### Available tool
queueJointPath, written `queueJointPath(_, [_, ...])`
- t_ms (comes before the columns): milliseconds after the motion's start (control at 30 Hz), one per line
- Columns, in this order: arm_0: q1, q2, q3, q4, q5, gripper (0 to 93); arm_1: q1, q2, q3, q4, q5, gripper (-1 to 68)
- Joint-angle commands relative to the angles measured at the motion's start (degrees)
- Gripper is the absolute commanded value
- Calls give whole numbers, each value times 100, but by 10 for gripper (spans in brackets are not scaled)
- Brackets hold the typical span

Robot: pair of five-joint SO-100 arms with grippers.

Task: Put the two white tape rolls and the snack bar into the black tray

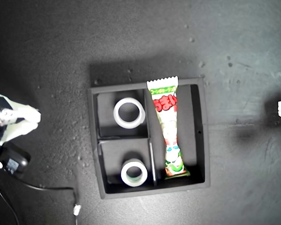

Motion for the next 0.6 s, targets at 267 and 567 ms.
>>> queueJointPath(267, [26, 272, 325, 272, 580, 2, 79, 18, 70, 721, -1406, -1])
queueJointPath(567, [79, 272, 325, 879, -659, 2, 70, 18, 70, 721, -1406, -1])
